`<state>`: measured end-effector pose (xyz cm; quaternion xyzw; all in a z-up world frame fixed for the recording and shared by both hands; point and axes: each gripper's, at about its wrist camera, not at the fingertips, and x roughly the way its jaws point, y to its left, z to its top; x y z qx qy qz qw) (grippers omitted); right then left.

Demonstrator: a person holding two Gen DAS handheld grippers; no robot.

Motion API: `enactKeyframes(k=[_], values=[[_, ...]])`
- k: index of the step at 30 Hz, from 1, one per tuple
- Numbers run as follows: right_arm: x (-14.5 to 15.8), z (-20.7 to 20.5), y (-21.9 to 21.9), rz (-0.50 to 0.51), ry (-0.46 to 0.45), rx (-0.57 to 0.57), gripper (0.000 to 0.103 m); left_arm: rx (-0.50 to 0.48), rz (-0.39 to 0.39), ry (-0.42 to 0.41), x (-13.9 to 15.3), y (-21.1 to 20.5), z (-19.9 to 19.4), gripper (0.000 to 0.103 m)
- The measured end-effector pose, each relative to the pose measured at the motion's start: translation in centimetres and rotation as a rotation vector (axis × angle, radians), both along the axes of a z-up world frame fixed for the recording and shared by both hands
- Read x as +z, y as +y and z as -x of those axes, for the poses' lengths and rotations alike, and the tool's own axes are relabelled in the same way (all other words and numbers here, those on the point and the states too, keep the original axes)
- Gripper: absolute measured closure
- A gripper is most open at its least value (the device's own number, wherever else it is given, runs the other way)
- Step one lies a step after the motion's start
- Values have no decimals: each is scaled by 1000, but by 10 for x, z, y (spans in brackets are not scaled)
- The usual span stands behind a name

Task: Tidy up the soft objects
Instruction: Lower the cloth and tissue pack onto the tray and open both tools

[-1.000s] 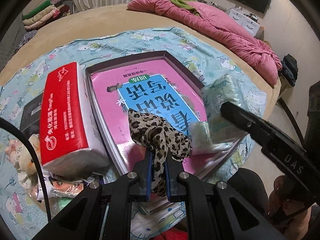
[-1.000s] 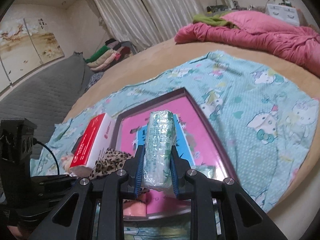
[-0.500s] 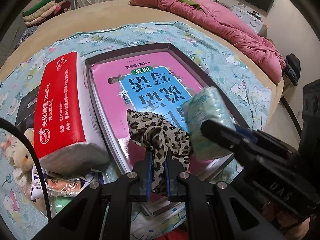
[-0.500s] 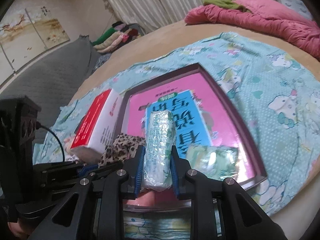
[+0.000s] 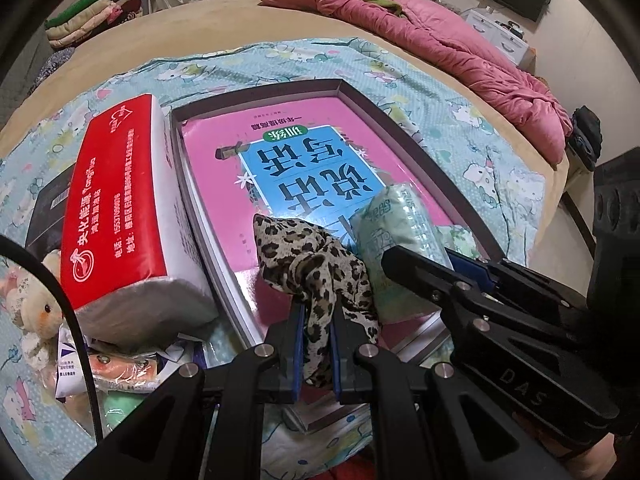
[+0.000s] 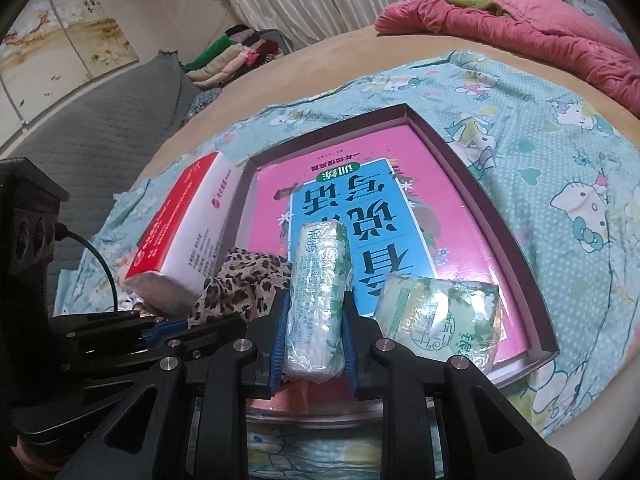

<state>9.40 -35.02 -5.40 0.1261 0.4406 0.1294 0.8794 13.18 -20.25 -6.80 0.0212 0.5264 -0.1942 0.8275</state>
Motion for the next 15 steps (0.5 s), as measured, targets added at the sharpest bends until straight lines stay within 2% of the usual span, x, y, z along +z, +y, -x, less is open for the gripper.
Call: enactKeyframes(k=[15], values=[[-4,-2,5,125,5,-24,75,-1,-4,10,-2,1,0,92]])
